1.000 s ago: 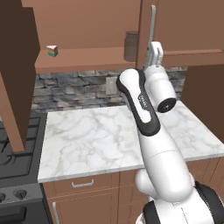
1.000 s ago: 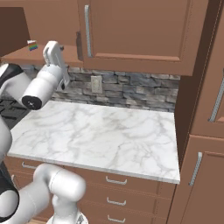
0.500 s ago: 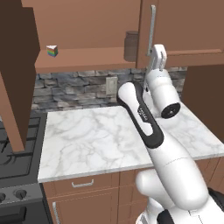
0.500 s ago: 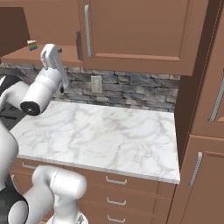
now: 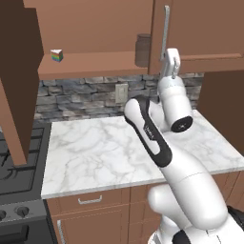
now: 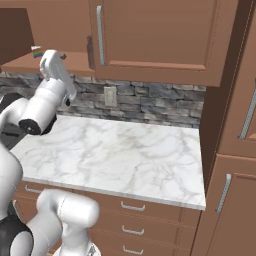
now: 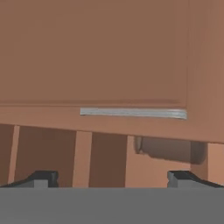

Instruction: Pick the candle and jar from the dining table and place them in the open cabinet. Close the cabinet after placing the objects.

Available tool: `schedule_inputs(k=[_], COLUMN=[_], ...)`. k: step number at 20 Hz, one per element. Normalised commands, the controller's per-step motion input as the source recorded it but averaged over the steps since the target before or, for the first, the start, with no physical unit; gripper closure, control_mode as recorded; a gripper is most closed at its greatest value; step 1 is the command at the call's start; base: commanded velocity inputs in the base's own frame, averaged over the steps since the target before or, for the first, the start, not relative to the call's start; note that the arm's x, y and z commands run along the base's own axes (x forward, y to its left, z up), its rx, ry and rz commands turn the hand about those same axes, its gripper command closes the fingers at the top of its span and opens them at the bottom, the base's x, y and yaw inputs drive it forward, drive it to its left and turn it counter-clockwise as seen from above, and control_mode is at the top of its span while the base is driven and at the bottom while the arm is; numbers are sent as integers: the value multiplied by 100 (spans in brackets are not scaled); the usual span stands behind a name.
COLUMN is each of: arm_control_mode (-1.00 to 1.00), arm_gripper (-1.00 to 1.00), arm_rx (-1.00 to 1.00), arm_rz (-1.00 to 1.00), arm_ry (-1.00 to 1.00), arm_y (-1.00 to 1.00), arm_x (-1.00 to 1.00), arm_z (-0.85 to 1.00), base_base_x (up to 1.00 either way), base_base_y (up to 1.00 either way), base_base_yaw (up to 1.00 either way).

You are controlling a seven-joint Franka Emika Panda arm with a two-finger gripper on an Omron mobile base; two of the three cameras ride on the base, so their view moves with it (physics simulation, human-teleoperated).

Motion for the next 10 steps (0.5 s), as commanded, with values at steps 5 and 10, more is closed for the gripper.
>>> schedule_inputs(k=[5, 10], arm_control_mode=[-100, -100], arm_gripper=[-100, -100], arm_rx=[0, 0], arm_rz=[-8, -8], arm_ry=[0, 1], arm_y=[30, 25], arm_x=[-37, -43], arm_z=[39, 45], base_base_x=[0, 0], base_base_y=[0, 0], base_base_yaw=[0, 0])
